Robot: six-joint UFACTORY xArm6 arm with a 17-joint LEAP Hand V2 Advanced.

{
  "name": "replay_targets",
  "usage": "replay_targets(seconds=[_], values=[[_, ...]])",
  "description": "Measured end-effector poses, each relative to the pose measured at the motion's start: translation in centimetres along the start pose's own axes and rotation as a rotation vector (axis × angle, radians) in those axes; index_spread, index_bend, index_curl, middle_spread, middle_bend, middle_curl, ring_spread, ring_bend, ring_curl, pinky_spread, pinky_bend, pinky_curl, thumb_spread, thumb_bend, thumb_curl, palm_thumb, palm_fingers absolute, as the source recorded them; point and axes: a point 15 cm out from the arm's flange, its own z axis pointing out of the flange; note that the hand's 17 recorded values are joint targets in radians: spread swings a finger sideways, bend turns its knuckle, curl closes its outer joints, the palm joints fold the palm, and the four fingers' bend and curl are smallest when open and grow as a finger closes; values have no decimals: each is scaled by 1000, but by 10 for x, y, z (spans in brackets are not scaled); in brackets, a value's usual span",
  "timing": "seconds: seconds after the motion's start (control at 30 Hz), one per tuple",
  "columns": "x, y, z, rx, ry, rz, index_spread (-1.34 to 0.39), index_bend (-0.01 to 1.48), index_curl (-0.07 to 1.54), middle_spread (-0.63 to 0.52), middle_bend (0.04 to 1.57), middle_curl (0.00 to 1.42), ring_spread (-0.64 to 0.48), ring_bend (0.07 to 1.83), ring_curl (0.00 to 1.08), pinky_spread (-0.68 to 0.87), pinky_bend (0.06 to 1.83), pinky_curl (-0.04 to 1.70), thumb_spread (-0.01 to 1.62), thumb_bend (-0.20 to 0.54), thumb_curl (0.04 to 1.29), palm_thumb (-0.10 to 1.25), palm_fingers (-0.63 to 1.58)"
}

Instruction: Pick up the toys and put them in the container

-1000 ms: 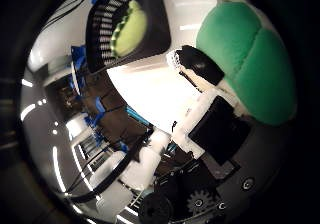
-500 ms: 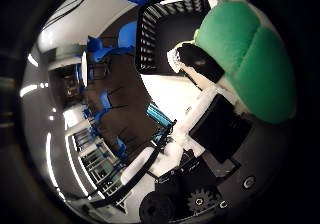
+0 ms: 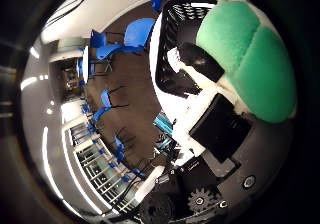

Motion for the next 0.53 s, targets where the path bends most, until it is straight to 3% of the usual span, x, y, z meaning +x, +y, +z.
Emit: replay_targets(seconds=[0.07,0.17,0.27,0.4,0.53], values=[[-2,-12,4,22,-11,6,-322,940,1042,-261,1141,1105,-286,1301,918,-209,1217,1156,1329,-20,500,896,951],[-4,-23,15,15,-32,22,-334,607,943,-260,996,961,-276,1208,768,-359,1069,948,1352,-21,438,781,973],[-3,-25,25,-11,-39,25,-381,294,832,-278,809,858,-296,1082,675,-487,1038,838,1349,-17,401,740,592],[-3,-26,30,-21,-41,24,-469,271,718,-276,659,757,-234,904,574,-352,842,764,1340,-13,363,720,350],[-2,-26,31,-22,-42,21,-482,282,640,-253,605,688,-178,830,510,-142,709,714,1332,-13,338,710,334]])
